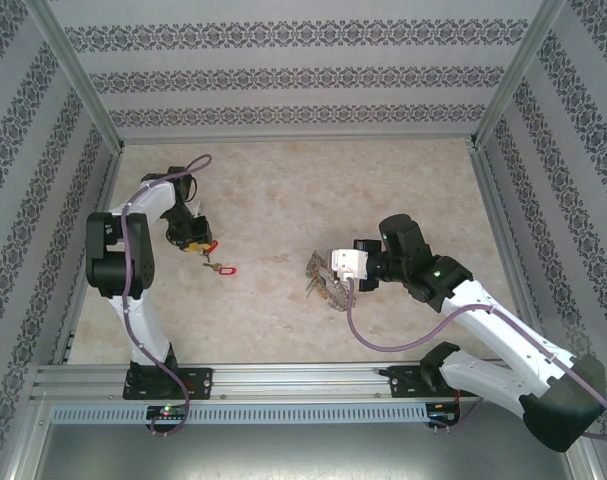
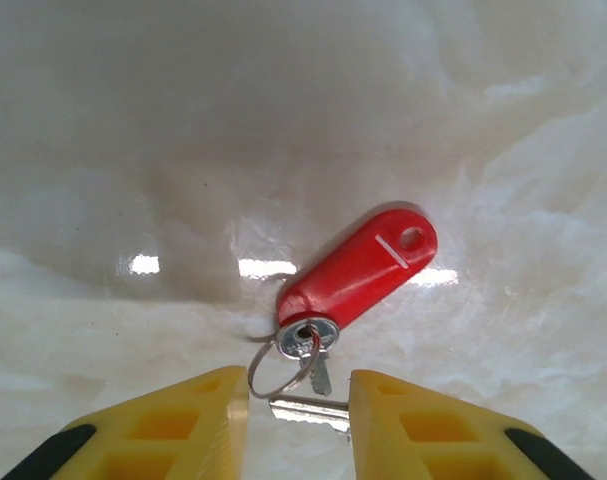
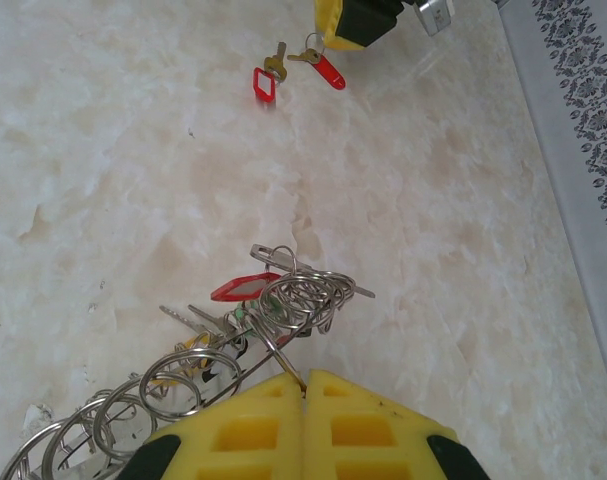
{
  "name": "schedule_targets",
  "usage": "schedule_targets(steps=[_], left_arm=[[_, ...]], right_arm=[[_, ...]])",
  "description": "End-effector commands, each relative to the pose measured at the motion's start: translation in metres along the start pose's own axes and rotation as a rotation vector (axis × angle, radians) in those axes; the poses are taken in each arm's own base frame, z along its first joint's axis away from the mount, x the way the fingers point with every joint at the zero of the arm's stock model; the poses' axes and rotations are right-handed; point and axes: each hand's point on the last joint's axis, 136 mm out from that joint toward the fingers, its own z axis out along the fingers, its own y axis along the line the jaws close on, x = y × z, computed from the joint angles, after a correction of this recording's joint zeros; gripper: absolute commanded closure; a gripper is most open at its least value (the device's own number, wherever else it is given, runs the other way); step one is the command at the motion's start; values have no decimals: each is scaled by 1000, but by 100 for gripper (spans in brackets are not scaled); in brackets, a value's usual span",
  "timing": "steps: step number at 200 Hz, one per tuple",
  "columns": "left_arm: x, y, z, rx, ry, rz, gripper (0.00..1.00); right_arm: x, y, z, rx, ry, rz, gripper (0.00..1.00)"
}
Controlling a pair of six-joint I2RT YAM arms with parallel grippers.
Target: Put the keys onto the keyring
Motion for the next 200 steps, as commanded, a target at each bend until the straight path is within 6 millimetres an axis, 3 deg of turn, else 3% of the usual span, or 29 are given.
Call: schedule_targets(steps=[1, 23, 70, 101, 157, 166, 200], left_arm=[[6, 4, 3, -44, 48, 51, 65], [1, 6, 4, -58, 58, 80, 63], [11, -17, 20, 6, 150, 176, 70], [15, -11, 26, -42, 194, 180, 72], [12, -10, 17, -61, 175, 170, 75], [13, -10, 15, -63, 176, 168, 79], [15, -11, 10, -60, 182, 169, 76]], right_arm=[[-10, -3, -5, 4, -48, 1, 100], [-10, -4, -5, 4, -49, 1, 100], [-10, -4, -5, 5, -47, -1, 100], [-10, -4, -6, 10, -46, -3, 100], [-9, -4, -7, 17, -44, -5, 100], [-8, -4, -6, 17, -43, -5, 100], [-9, -5, -7, 20, -43, -6, 100]])
